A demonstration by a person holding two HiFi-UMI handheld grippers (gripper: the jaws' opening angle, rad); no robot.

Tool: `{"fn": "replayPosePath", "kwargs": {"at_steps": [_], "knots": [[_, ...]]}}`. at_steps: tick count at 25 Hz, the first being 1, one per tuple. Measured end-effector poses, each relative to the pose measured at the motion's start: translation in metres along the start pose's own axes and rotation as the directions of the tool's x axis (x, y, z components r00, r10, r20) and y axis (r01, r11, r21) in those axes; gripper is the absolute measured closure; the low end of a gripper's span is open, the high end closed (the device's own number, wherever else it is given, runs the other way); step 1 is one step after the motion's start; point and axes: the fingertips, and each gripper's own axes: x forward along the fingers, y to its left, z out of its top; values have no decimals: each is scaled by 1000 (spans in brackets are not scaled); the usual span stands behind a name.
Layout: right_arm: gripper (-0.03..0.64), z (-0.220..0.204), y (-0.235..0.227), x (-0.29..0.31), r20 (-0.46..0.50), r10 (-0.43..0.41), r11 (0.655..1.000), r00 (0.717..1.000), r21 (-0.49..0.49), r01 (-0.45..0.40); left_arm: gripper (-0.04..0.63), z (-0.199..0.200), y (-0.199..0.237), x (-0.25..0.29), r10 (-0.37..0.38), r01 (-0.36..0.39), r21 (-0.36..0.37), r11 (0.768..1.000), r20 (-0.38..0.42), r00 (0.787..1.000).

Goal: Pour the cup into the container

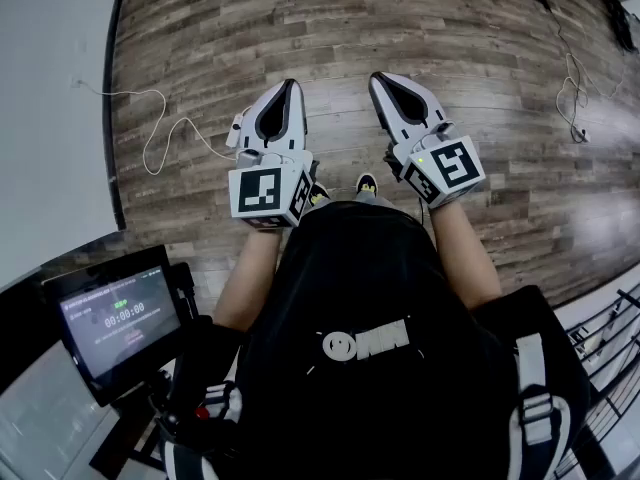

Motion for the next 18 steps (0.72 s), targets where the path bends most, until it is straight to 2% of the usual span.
{"fn": "replayPosePath", "kwargs": {"at_steps": [4,12,18], "knots": [[624,0,2,2,-4,6,1000,1000,-6,-6,597,3,-2,0,-8,8,2,1000,6,1000],[624,6,-2,0,49,-10,998,999,59,7,597,3,-2,-1,-13,13,8,1000,8,1000],[624,2,2,-1,28,-14,999,999,36,13,597,1,1,-5,-9,9,6,1000,4,1000]]}}
